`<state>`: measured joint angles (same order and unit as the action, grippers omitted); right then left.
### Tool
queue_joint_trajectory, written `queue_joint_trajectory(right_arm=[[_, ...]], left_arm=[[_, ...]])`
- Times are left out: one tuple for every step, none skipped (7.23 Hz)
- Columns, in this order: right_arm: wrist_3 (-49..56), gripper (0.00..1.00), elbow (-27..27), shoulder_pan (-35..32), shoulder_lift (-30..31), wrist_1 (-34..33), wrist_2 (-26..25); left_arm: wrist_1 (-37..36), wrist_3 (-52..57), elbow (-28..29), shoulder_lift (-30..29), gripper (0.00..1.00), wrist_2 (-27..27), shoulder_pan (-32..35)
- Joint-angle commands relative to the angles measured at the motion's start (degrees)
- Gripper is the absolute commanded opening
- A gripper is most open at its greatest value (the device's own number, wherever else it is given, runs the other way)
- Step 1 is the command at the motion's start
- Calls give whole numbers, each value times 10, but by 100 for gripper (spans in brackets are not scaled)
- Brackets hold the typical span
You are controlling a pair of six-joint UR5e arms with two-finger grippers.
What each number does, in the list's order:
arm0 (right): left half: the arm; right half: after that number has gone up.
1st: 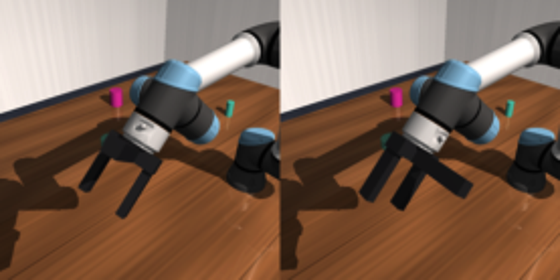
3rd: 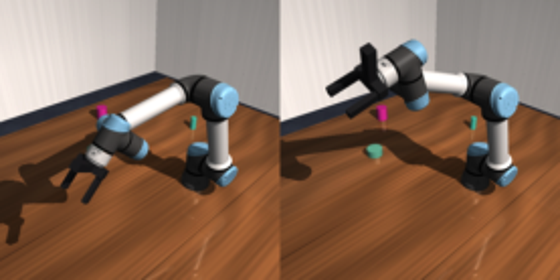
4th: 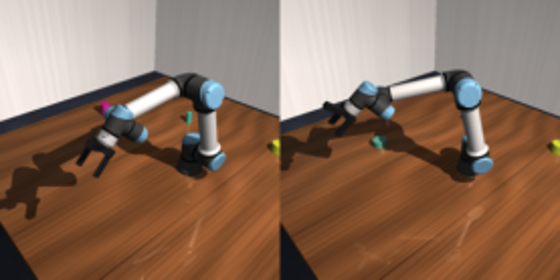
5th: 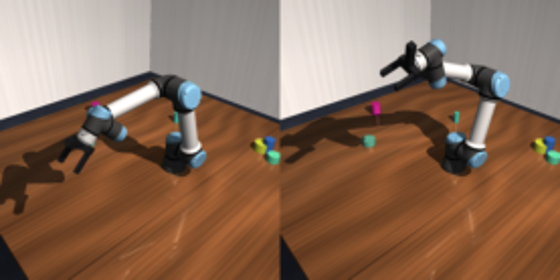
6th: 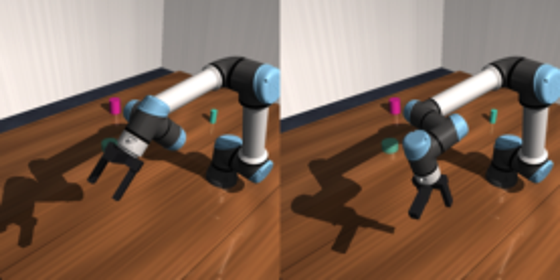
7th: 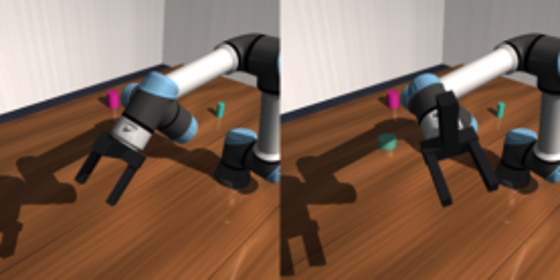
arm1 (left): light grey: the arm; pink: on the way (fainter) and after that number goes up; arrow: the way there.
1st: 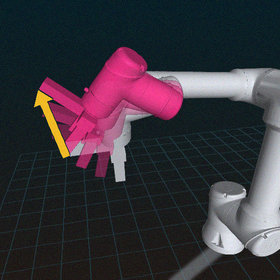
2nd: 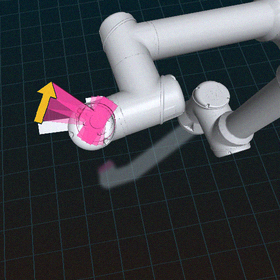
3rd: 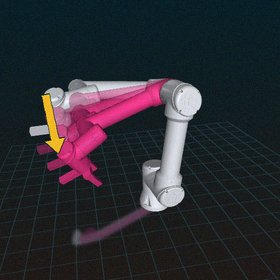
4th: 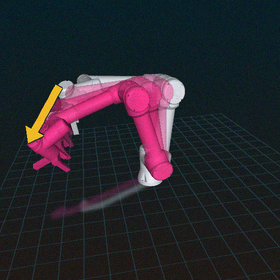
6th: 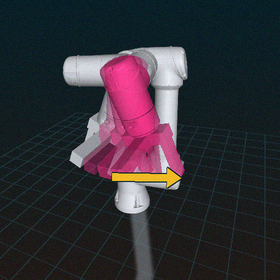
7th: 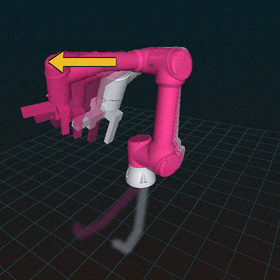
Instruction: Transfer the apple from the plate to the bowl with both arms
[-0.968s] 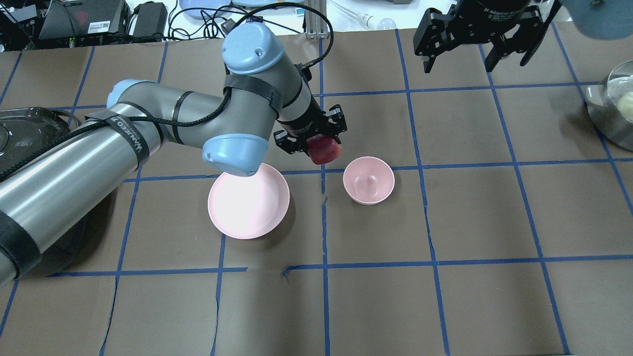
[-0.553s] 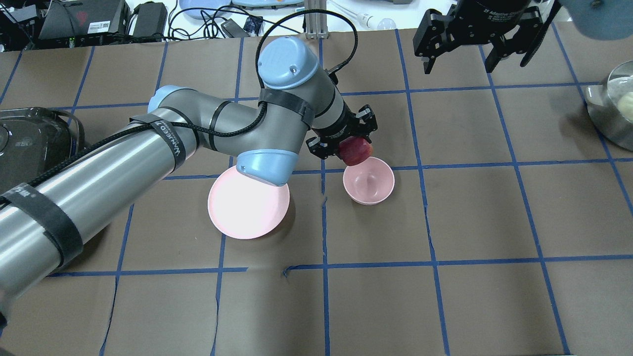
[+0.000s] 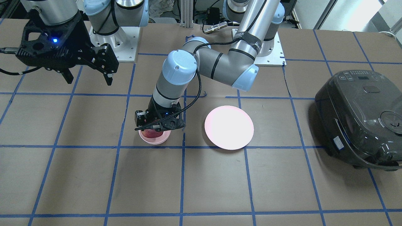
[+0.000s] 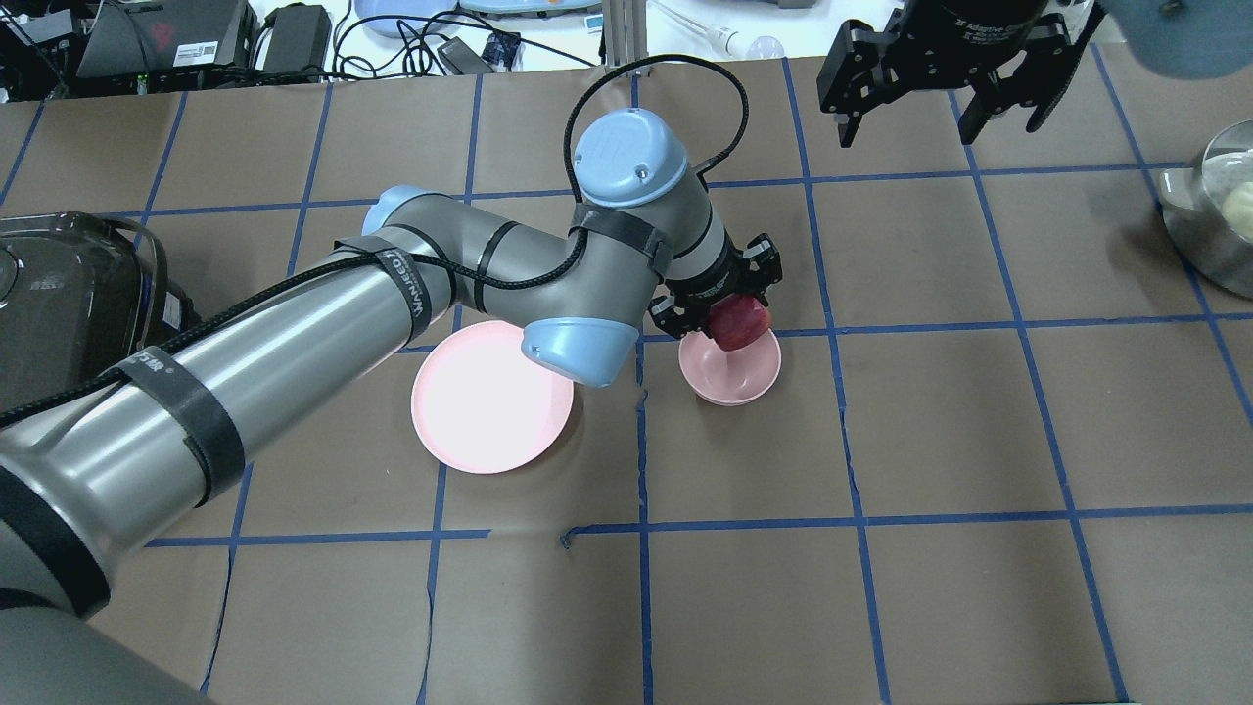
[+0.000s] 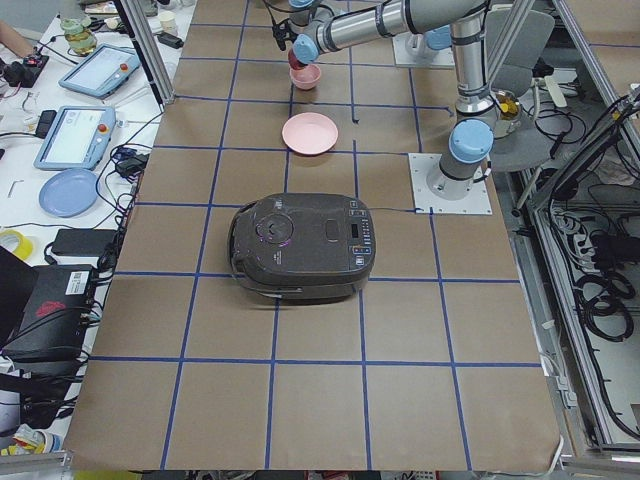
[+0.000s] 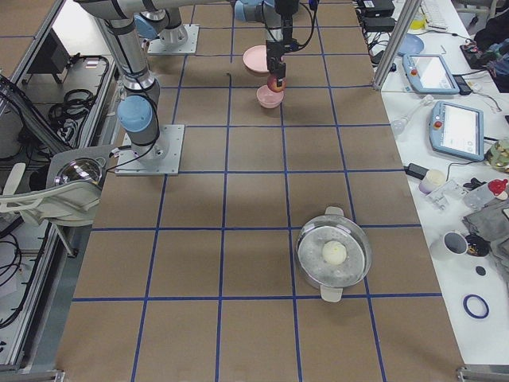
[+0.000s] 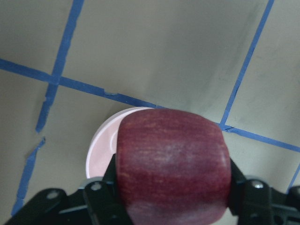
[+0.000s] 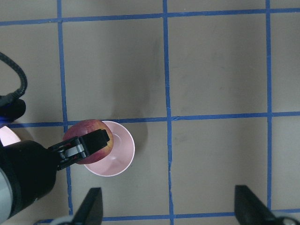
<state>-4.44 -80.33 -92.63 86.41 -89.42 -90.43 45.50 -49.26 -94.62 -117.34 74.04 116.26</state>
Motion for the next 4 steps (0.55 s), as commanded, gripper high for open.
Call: queue_joint_trajectory(right_arm=[[0, 100, 1, 1, 0, 0, -3], [0, 100, 1, 1, -1, -1, -4], [0, 100, 1, 1, -1, -1, -4], [0, 100, 1, 1, -1, -1, -4]], left_arm=[[-1, 27, -13, -13, 0, 28, 3], [-1, 29, -21, -7, 0, 29, 5], [-1, 28, -24, 0, 0, 26, 5], [-1, 23, -23, -3, 0, 25, 5]])
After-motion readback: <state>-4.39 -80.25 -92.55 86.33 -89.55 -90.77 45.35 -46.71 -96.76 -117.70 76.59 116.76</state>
